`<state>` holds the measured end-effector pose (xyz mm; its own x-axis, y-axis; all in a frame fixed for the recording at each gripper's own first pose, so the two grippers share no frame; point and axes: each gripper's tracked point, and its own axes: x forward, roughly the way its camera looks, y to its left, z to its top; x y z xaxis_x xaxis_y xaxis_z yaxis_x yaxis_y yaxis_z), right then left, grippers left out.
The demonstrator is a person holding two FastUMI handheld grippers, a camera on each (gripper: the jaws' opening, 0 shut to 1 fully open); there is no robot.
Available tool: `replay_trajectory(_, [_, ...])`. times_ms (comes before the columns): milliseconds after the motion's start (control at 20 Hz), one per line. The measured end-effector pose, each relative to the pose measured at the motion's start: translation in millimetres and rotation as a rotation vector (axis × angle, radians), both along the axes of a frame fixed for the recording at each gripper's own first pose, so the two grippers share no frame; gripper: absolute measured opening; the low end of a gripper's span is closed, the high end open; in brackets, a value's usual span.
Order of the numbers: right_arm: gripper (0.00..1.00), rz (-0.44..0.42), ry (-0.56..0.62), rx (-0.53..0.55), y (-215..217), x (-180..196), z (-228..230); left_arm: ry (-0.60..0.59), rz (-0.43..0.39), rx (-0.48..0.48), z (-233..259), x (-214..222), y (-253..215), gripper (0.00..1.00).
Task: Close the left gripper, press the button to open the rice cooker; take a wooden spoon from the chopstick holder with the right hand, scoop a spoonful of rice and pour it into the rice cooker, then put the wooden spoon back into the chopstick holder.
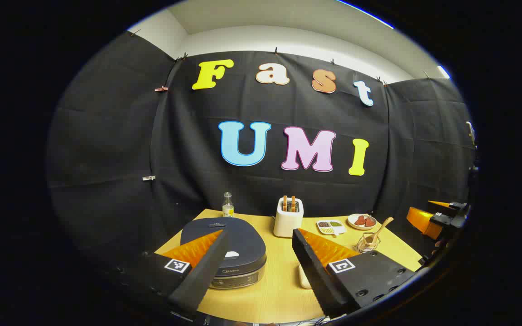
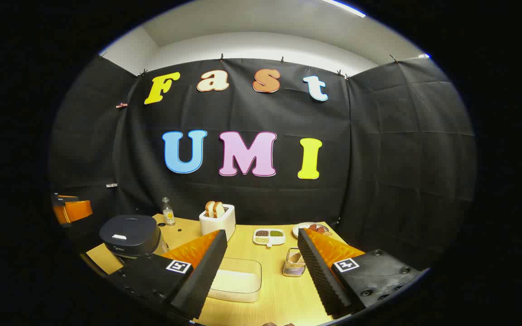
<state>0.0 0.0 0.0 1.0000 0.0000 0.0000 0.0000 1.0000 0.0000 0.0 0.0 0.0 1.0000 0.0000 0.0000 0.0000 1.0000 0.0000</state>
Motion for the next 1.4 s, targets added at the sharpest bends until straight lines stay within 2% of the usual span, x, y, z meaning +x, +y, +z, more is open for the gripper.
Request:
replay_trajectory(650, [0.98,-0.017,0.01,-0.011,-3,12,4,0.009,0.013,0.014,1,2,6,0.95])
replay_trajectory(1100, [0.98,-0.037,-0.014,0.023,-23,37,14,0.011,0.0,0.028,19,36,-11,0.95])
replay_trajectory(1200, [0.98,-0.036,-0.017,0.007,-32,45,11,0.036,-0.001,0.027,18,50,-11,0.92])
replay_trajectory(1250, [0.98,-0.034,-0.012,-0.003,-36,49,8,0.055,-0.001,0.02,16,58,-9,0.95])
replay_trajectory(1300, [0.98,-0.031,-0.007,-0.007,-40,53,6,0.073,-0.003,0.011,15,66,-7,0.92])
replay_trajectory(1350, [0.98,-0.03,-0.003,-0.006,-45,57,4,0.09,-0.004,0.001,13,72,-5,0.84])
replay_trajectory(1400, [0.98,-0.03,0.001,0.001,-50,60,2,0.109,-0.008,-0.01,9,78,-4,0.81])
